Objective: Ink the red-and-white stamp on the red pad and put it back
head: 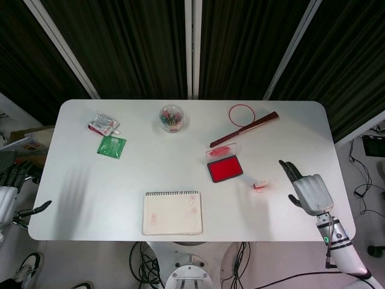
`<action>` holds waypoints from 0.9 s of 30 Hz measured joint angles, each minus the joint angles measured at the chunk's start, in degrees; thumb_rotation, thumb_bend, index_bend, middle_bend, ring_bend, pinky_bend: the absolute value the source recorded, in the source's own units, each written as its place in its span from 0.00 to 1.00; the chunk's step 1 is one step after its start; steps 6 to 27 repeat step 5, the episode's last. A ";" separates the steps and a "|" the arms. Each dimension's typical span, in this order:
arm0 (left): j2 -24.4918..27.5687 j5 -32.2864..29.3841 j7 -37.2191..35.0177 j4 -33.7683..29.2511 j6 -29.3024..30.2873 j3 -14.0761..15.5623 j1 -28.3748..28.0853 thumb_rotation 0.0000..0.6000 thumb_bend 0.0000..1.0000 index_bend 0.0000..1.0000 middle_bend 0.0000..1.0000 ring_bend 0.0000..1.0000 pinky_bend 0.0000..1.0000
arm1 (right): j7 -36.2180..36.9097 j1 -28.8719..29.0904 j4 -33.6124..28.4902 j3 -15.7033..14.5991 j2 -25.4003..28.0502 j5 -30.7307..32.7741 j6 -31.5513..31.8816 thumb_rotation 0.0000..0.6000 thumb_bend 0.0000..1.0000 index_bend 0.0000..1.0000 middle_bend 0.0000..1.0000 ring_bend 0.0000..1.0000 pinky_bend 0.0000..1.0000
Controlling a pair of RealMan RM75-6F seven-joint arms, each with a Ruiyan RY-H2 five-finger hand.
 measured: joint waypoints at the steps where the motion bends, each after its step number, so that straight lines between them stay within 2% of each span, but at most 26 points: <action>1: -0.05 0.10 0.07 -0.01 0.15 -0.06 -0.03 0.46 0.09 0.02 0.08 0.08 0.19 | 0.30 -1.44 0.90 0.02 0.07 -0.51 2.81 1.00 0.00 0.00 0.00 0.00 0.00; 5: -0.71 1.16 0.28 0.44 1.07 -0.23 -0.27 0.45 0.09 0.02 0.08 0.08 0.19 | 2.37 -6.03 5.61 0.25 0.02 -0.48 11.23 1.00 0.00 0.00 0.00 0.00 0.00; 27: -0.71 1.16 0.28 0.44 1.07 -0.23 -0.27 0.45 0.09 0.02 0.08 0.08 0.19 | 2.37 -6.03 5.61 0.25 0.02 -0.48 11.23 1.00 0.00 0.00 0.00 0.00 0.00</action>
